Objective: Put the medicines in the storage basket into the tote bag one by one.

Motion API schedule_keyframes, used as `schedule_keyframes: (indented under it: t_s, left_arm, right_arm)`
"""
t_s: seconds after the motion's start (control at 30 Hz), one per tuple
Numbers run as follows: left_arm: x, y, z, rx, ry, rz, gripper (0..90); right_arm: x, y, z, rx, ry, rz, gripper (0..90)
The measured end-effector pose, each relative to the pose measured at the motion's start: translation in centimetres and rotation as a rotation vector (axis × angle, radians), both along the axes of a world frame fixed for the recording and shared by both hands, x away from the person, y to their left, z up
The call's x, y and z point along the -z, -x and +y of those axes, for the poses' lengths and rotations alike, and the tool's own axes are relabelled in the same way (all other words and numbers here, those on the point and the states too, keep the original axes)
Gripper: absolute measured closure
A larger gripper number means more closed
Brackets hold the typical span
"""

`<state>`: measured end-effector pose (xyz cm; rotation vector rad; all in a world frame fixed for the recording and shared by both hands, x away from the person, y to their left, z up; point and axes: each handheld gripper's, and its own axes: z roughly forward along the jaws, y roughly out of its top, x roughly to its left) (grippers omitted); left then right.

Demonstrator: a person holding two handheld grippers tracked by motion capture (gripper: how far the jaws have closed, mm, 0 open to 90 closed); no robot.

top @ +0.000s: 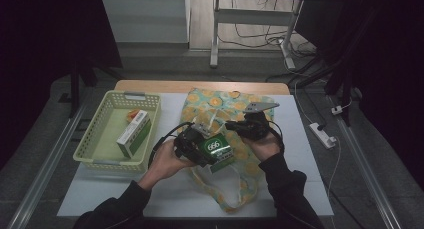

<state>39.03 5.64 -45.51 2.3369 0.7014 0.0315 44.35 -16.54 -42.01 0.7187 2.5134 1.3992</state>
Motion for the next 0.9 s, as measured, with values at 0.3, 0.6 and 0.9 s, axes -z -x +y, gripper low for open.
schedule_keyframes:
  t_s: [0.3,0.6,0.9]
  left_arm:
    - [0.3,-1.7,-0.9,-0.045,-0.038,-0.009,17.7]
    - [0.5,-3.4,-1.7,-0.096,-0.046,-0.015,17.6]
    - [0.3,-4.9,-1.9,-0.15,-0.034,-0.041,17.3]
  right_arm:
    - [-0.1,0.2,0.1,-0.005,-0.005,-0.004,89.4]
    - [0.0,0.3,0.3,-0.013,-0.003,-0.001,89.4]
    - [-0.1,0.3,0.3,-0.014,-0.009,-0.004,89.4]
